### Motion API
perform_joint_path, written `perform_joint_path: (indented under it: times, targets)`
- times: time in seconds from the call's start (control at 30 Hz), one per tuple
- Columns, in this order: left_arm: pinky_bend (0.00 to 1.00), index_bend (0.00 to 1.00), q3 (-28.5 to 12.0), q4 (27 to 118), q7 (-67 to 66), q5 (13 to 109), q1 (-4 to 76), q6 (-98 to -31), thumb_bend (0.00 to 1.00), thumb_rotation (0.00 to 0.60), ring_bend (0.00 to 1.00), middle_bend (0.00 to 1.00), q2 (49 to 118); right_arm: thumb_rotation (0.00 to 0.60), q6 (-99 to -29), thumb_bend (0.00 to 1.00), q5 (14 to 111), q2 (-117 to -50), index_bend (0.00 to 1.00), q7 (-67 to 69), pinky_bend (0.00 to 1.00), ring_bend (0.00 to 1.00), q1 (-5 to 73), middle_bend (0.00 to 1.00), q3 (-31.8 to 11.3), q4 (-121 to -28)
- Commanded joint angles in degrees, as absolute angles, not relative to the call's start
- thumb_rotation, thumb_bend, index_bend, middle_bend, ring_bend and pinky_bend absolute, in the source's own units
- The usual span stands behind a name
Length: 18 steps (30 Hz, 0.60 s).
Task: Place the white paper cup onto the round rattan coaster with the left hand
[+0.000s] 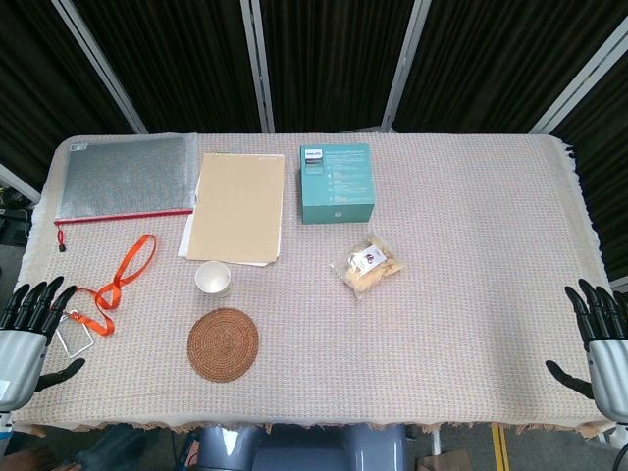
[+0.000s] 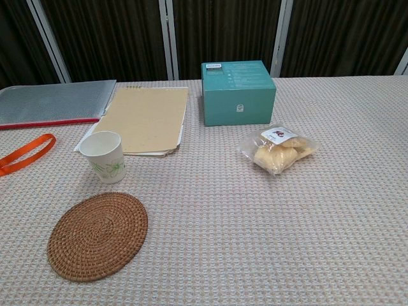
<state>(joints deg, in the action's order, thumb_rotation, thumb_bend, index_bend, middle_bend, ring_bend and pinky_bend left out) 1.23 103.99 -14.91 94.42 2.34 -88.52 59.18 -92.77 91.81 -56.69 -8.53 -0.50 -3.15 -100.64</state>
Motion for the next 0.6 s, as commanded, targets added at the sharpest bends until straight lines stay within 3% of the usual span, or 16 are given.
perform_joint_path:
  times: [0.03,0.3,0.47,0.6]
  targets:
    - [0.0,0.0,0.94,103.79,-14.91,94.27,2.59,-88.3,0.0,0.6,0.0,0.0,59.24,0.6,-92.31,0.0,91.78,-56.63,0.0,-8.97,0.0,0.0,-0.4,0.0,-2.97,-100.83]
    - [0.0,0.0,0.8,103.83,-12.33,94.75,5.13,-84.53,0.0,0.6,0.0,0.0,58.68,0.6,-91.84,0.0,90.92,-55.51,0.0,-7.56,0.0,0.0,-0.6,0.0,-2.85,-102.08]
    - [0.0,0.0,-4.16,107.22,-19.18,90.06,13.37,-73.89,0.0,0.6,0.0,0.0,61.96,0.6,-90.19,0.0,89.95,-54.13,0.0,-6.44,0.0,0.0,0.39,0.0,-3.44,-102.85]
    - [0.0,0.05,-9.28,106.01,-27.5,82.61,20.89,-65.76,0.0,0.6,0.0,0.0,68.96,0.6,-87.48,0.0,87.77,-54.16,0.0,-6.34,0.0,0.0,1.66,0.0,-4.0,-102.92]
